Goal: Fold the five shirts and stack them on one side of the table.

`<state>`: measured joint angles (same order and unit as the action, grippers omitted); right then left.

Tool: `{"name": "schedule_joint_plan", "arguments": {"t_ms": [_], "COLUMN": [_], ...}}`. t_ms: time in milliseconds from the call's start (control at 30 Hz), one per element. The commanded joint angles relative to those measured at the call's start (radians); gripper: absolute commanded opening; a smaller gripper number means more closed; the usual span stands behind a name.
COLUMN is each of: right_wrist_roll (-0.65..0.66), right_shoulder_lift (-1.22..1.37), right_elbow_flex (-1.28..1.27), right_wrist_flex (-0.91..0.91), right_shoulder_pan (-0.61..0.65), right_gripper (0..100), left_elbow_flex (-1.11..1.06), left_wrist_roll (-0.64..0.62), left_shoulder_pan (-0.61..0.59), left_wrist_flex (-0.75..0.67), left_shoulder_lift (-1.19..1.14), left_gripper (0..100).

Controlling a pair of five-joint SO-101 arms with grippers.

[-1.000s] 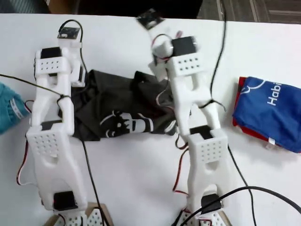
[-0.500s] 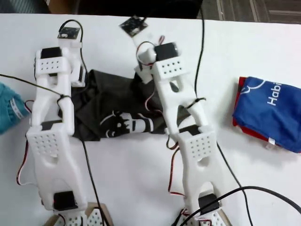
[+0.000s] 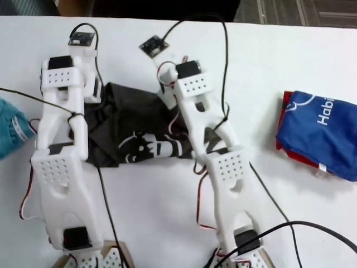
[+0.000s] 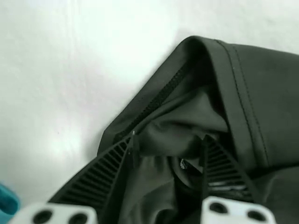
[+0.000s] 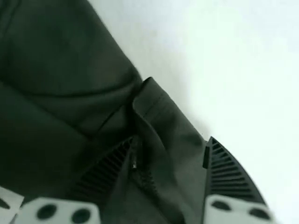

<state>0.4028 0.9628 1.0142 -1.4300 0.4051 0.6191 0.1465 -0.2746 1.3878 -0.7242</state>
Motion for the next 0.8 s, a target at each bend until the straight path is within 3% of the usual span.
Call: {"name": "schedule_joint_plan", "arguments": {"t_ms": [0, 100, 300, 767], "right_wrist_roll": [-0.005, -0.008, -0.006, 0.0], "right_shoulder_lift": [-0.018, -0.045, -0.174, -0.461], "right_elbow_flex": [0.043, 0.043, 0.043, 0.041], "right_wrist_flex": [0.013, 0.012, -0.001, -0.229], "right_shoulder_pan": [-0.03, -0.051, -0.117, -0.216], "right_gripper": [17.6, 0.2, 2.1, 2.1], "left_elbow_flex": [0.047, 0.047, 0.047, 0.047], "left_wrist_roll": [0.009, 0.009, 0.009, 0.009], "left_shoulder_pan": [-0.006, -0.006, -0.006, -0.006], "left_wrist_flex": [-0.014, -0.014, -0.014, -0.014], "left_shoulder_lift": [0.008, 0.008, 0.008, 0.008], "left_gripper": [23, 23, 23, 23]}}
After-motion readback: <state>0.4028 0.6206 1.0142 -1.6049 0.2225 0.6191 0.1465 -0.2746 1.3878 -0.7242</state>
